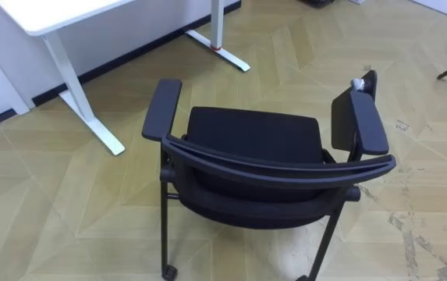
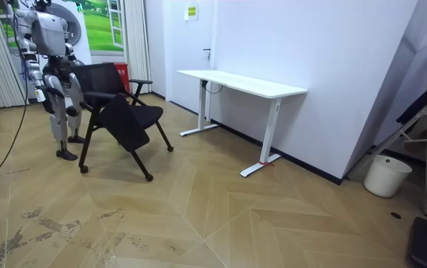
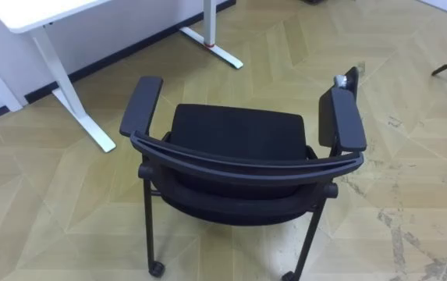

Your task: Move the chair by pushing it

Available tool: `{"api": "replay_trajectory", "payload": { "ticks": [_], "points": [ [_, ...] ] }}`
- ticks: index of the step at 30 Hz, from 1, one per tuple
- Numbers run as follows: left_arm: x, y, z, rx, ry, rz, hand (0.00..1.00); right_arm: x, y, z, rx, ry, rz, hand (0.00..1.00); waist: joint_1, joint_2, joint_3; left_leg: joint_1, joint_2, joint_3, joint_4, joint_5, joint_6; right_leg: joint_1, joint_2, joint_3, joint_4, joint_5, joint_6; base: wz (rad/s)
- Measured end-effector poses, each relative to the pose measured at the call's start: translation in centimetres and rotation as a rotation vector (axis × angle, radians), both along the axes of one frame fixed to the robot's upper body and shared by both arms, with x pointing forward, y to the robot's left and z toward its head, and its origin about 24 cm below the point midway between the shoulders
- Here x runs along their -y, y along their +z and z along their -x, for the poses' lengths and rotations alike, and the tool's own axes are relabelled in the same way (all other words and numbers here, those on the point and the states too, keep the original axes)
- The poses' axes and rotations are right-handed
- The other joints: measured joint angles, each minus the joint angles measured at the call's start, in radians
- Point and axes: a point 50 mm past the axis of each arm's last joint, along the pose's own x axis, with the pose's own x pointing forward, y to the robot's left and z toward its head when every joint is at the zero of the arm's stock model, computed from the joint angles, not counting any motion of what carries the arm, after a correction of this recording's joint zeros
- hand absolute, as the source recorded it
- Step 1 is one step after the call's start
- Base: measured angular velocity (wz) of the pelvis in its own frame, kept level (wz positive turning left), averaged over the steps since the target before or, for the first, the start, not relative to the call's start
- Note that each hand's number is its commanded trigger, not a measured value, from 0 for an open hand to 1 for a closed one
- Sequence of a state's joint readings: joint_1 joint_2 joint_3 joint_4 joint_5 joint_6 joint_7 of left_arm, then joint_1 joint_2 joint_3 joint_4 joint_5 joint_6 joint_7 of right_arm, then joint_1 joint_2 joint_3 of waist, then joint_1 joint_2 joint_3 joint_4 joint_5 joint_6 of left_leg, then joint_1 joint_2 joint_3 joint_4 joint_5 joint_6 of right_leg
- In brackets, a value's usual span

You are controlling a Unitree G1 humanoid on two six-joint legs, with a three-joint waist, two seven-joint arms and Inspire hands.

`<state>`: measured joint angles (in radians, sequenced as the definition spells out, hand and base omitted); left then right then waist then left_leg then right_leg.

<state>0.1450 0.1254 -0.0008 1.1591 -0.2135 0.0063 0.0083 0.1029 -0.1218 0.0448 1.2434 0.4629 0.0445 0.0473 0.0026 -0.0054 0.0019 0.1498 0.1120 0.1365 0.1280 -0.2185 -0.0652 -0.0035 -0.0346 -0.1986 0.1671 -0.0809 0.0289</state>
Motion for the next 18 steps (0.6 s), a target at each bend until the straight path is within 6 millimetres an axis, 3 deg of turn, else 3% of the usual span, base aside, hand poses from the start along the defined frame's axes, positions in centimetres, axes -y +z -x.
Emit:
{"api": "replay_trajectory", "payload": {
  "ticks": [18],
  "points": [
    [-0.12, -0.02, 0.43, -0.019, 0.068, -0.071, 0.0, 0.29, 0.0, 0.63, -0.006, -0.093, 0.006, 0.0, -0.023, 0.012, -0.0005, 0.012, 0.005, 0.003, 0.002, -0.016, 0.0, 0.016, 0.006, 0.006, 0.0, 0.0, 0.001, 0.0]
  ]
}}
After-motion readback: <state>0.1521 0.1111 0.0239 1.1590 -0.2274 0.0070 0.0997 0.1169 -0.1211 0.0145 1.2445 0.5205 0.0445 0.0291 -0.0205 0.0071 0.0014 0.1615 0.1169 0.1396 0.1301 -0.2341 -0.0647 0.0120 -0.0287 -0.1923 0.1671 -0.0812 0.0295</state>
